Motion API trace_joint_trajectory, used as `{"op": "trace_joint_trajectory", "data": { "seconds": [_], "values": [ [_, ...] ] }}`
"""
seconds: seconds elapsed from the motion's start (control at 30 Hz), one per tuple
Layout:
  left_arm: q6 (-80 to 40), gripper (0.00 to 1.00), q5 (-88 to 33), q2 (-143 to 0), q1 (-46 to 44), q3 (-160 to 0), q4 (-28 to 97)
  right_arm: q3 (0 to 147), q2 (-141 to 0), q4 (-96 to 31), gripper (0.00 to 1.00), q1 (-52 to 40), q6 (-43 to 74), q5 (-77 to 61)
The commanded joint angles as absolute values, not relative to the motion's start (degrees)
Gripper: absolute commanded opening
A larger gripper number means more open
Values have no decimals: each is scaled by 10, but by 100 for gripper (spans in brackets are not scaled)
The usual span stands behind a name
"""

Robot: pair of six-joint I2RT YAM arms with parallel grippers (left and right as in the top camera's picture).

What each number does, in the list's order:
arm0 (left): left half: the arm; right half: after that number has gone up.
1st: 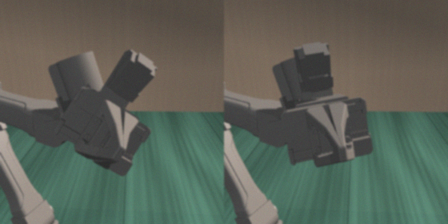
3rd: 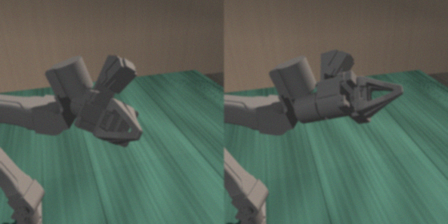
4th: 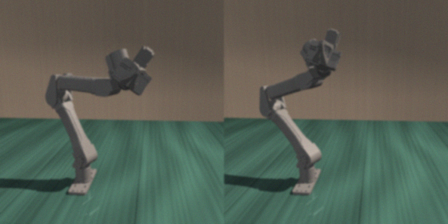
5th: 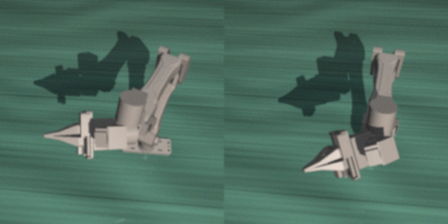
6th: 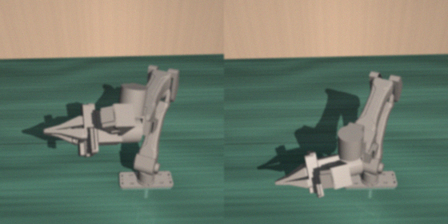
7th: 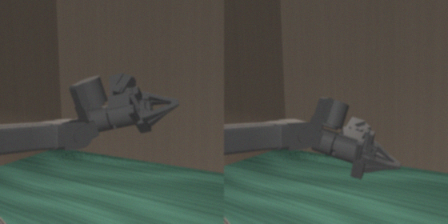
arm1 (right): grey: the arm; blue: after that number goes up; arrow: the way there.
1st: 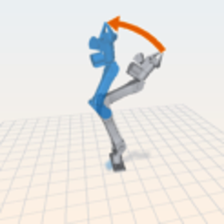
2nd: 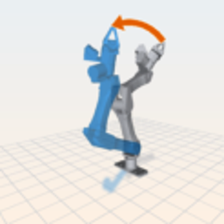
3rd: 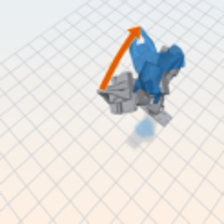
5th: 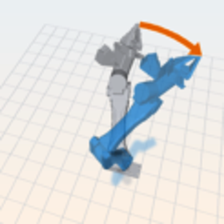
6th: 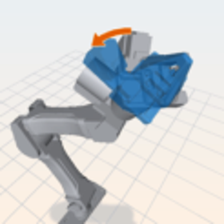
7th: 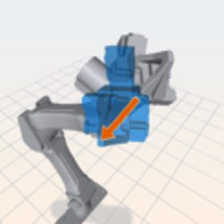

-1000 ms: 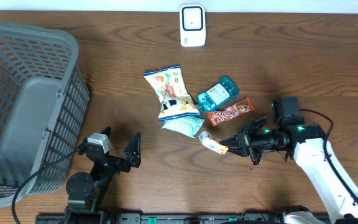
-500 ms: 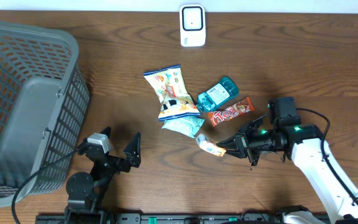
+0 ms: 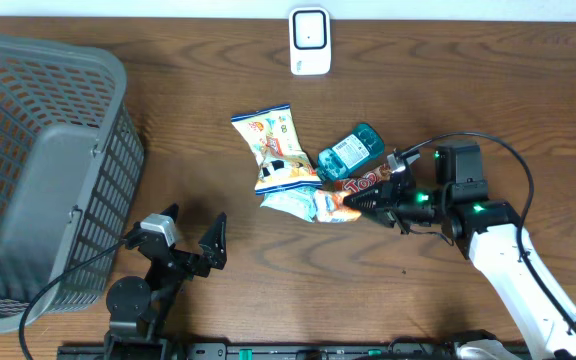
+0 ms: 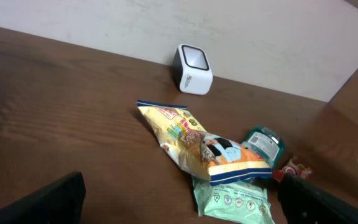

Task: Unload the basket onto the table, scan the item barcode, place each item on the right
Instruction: 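Grasp the orange box with the right gripper and lift it, then carry the orange box to the white scanner and hold it there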

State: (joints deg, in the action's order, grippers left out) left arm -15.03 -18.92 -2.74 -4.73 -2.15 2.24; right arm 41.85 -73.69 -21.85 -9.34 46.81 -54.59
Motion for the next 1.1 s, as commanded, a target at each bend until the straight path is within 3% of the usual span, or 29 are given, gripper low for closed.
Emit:
{"op": "trace_joint_trajectory", "data": {
  "seconds": [0.0, 0.13, 0.23, 0.4, 0.57, 0.77, 1.07],
  "values": [
    [-151, 99, -184, -25, -50, -4, 27, 423, -706, -180, 1, -98, 429, -482],
    [-151, 99, -184, -25, -50, -4, 27, 423, -684, -94, 1, -99, 375, -381],
    [-151, 99, -184, -25, -50, -4, 27, 423, -694, -12, 1, -115, 271, -249],
    [-151, 99, -184, -25, -50, -4, 27, 423, -749, 118, 1, -150, 220, -135],
    [-151, 99, -184, -25, -50, -4, 27, 423, -875, 344, 1, -175, 157, -37],
    [-151, 99, -184, -25, -50, -4, 27, 457, -1085, 744, 1, -177, 170, -20],
    [-151, 99, -184, -25, -50, -4, 27, 795, -1321, 644, 1, -181, 209, -23]
  ]
}}
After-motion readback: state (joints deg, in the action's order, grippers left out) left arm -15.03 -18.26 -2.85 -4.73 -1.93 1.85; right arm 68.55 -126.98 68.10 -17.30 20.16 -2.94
